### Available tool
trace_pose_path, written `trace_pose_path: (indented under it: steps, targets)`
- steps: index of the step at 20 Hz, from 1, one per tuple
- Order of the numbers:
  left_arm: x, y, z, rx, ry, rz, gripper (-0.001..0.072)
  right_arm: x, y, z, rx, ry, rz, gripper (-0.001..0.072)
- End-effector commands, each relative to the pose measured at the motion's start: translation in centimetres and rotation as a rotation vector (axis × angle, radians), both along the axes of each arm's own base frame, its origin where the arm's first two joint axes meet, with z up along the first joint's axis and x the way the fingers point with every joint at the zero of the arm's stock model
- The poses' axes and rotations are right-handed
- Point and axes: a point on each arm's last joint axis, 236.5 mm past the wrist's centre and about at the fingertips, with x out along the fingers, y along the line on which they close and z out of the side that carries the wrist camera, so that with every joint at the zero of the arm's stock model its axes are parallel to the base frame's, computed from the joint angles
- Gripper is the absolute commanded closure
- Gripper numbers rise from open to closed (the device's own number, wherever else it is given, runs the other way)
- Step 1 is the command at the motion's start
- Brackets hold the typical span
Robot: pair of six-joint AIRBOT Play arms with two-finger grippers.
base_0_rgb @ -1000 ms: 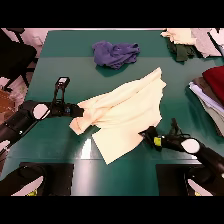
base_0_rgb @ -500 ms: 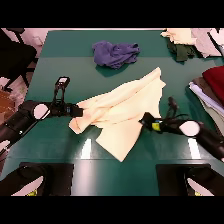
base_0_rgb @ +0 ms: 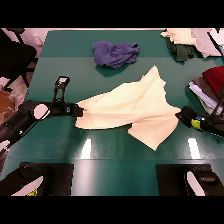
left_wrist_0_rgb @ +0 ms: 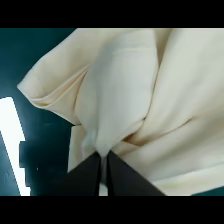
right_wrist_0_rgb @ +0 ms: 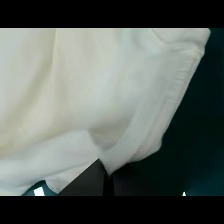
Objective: Fold the shirts.
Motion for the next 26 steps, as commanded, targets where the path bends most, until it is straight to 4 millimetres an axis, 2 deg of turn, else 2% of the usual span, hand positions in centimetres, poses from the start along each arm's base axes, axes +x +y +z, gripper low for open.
trace_pose_path:
  steps: [1,2,5,8,10,12,13,15,17,18,20,21,23,26]
  targets:
    - [-0.1,-0.4,0.1,-0.025,0.009,0.008,0.0247,-1.8,-2.8,-0.9,-0.078,0.065,-0.014,0.0688]
    - [-0.2,-0.2,0.0,-0.016,0.012,0.004,0.0116,-2.0,-3.4,-1.3,-0.090,0.086,-0.024,0.0688]
    - [-1.3,1.4,-1.2,0.035,0.087,0.027,0.0118,-2.5,-5.6,-1.7,-0.137,0.112,-0.076,0.0688]
    - [-2.0,2.9,-2.0,0.044,0.149,0.069,0.0118,-4.3,-8.6,-2.1,-0.220,0.162,-0.139,0.0688]
    - [-1.5,3.1,-1.8,0.024,0.141,0.100,0.0119,-6.0,-11.5,-2.1,-0.317,0.202,-0.198,0.0688]
    - [-1.1,2.7,-1.4,-0.005,0.126,0.114,0.0121,-6.5,-12.5,-2.1,-0.328,0.213,-0.218,0.0688]
    - [-0.9,2.5,-1.4,-0.015,0.126,0.117,0.0196,-6.7,-13.0,-2.5,-0.328,0.233,-0.224,0.0688]
    - [-1.1,2.4,-3.0,-0.010,0.174,0.123,0.0209,-6.9,-13.9,-3.3,-0.324,0.274,-0.235,0.0688]
    - [-2.0,0.3,-5.1,-0.077,0.281,0.099,0.0207,-5.9,-12.9,-4.0,-0.267,0.267,-0.178,0.0688]
    - [-2.9,-2.0,-5.5,-0.162,0.338,0.049,0.0208,-5.3,-12.1,-4.2,-0.231,0.259,-0.152,0.0688]
    - [-4.4,-6.3,-4.5,-0.337,0.404,-0.072,0.0208,-4.5,-11.6,-4.4,-0.194,0.245,-0.152,0.0688]
    - [-5.2,-7.4,-4.1,-0.381,0.429,-0.117,0.0208,-4.2,-11.6,-4.3,-0.191,0.231,-0.153,0.0688]
    - [-6.0,-7.5,-4.5,-0.364,0.446,-0.168,0.0208,-4.0,-11.6,-3.8,-0.200,0.209,-0.157,0.0688]
    - [-6.4,-7.1,-6.4,-0.316,0.455,-0.225,0.0208,-3.9,-11.8,-2.9,-0.225,0.168,-0.159,0.0688]
